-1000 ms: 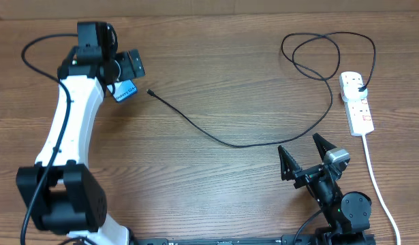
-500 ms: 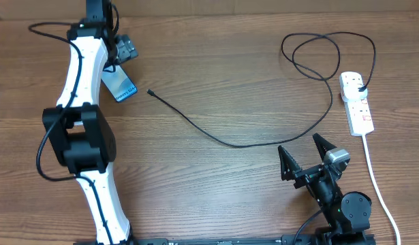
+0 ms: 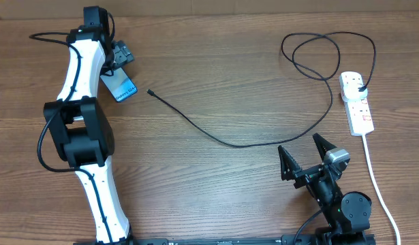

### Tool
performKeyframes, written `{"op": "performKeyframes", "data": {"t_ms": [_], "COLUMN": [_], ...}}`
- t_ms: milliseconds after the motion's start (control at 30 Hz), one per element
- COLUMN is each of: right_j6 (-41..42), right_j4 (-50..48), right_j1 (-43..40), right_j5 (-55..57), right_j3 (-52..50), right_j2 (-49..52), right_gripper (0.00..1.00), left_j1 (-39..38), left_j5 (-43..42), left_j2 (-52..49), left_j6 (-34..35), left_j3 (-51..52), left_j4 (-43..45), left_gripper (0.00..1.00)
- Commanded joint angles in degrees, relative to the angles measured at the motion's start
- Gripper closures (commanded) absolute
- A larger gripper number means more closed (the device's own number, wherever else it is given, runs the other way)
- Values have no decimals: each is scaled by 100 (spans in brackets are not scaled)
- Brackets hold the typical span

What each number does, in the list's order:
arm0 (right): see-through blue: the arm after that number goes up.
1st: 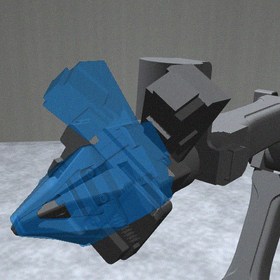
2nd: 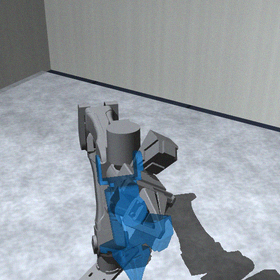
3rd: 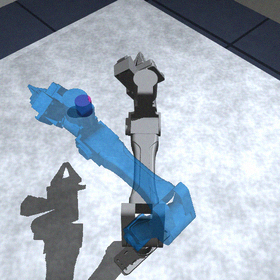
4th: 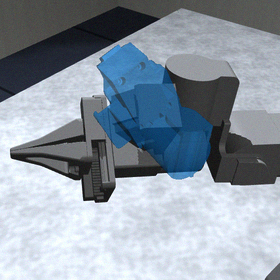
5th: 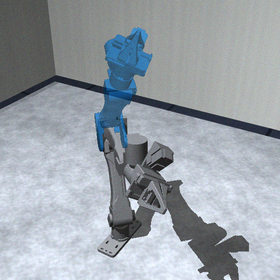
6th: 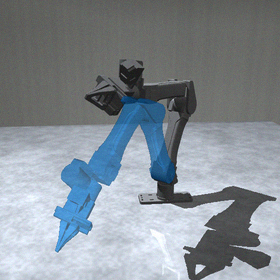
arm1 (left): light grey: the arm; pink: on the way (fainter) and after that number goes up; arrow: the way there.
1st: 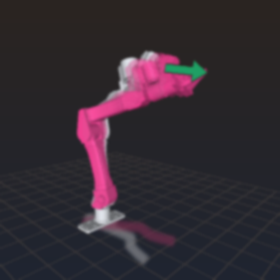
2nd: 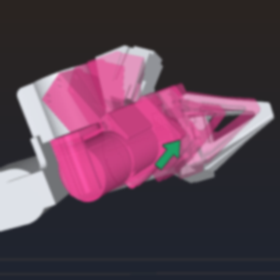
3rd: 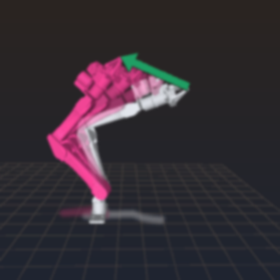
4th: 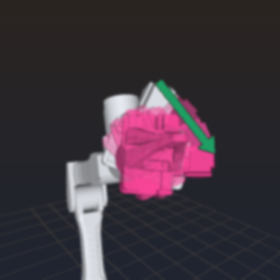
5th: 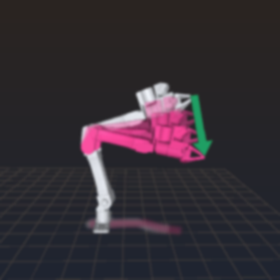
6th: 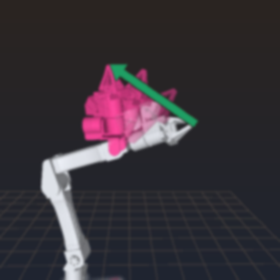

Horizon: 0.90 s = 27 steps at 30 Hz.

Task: Plug charger to phone and switch on socket
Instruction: 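Reach the left gripper forward and down over the phone, then close the left gripper on the phone's long edges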

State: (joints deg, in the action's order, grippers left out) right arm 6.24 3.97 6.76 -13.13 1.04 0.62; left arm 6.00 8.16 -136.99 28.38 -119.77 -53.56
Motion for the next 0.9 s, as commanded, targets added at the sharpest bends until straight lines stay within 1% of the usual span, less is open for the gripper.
{"op": "performKeyframes", "data": {"t_ms": [0,200,400,700,867], "right_j6": [35,35,35,35,35], "right_j4": [-31,-31,-31,-31,-31], "right_j1": [-20,-20,-20,-20,-20], "right_j5": [17,20,20,17,20], "right_j3": [-59,-59,-59,-59,-59], "right_j2": [-46,-46,-46,-46,-46], "right_gripper": [0,0,0,0,0], "left_j1": [-11,0,2,0,-2], "left_j5": [-87,-229,-275,-332,-334], "left_j2": [-321,-514,-612,-616,-616], "left_j6": [101,111,254,254,254], "left_j3": [-105,-105,-103,-87,42], "left_j4": [22,2,-179,-487,-463], "left_gripper": [0,0,0,0,5]}}
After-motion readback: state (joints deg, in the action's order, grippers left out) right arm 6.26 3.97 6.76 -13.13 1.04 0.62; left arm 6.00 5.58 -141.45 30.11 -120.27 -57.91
